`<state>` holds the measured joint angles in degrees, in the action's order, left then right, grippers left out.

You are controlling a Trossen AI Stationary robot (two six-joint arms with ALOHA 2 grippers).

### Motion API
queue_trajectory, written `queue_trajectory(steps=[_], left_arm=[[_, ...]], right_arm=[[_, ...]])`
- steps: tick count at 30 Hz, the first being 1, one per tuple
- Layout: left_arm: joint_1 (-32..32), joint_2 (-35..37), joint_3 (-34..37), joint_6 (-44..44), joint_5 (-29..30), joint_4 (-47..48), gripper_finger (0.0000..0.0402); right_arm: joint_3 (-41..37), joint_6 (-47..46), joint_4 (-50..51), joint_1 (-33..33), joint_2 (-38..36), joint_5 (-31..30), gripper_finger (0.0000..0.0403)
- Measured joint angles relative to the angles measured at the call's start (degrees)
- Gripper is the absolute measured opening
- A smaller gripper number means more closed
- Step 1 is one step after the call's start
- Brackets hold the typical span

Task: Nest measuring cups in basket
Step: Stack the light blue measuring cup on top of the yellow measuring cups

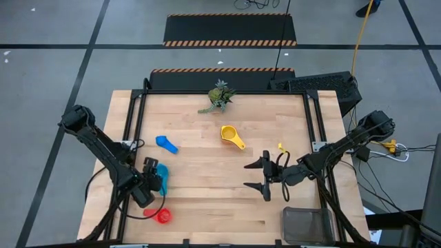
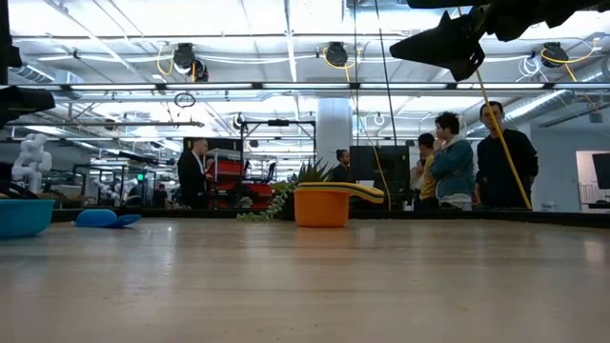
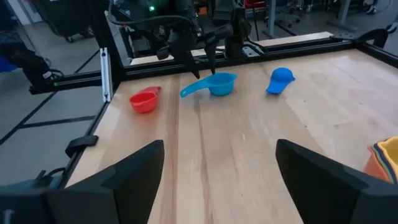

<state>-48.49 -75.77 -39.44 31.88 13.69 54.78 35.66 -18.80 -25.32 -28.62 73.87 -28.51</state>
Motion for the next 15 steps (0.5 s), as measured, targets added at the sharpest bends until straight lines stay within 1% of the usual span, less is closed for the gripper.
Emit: queue_trajectory(steps=[6,15], left_arm=[[0.21,0.00,1.07,-5.93,2.40,-3.75,0.0162],[2.46,0.00,2.92,-8.59,1.04,-4.39,0.0135]], right_arm=[[0.00,0.47,-0.09,0.00,0.00,0.00,0.0300],[0.02,0.47,-0.11,0.00,0.00,0.00,0.0300]])
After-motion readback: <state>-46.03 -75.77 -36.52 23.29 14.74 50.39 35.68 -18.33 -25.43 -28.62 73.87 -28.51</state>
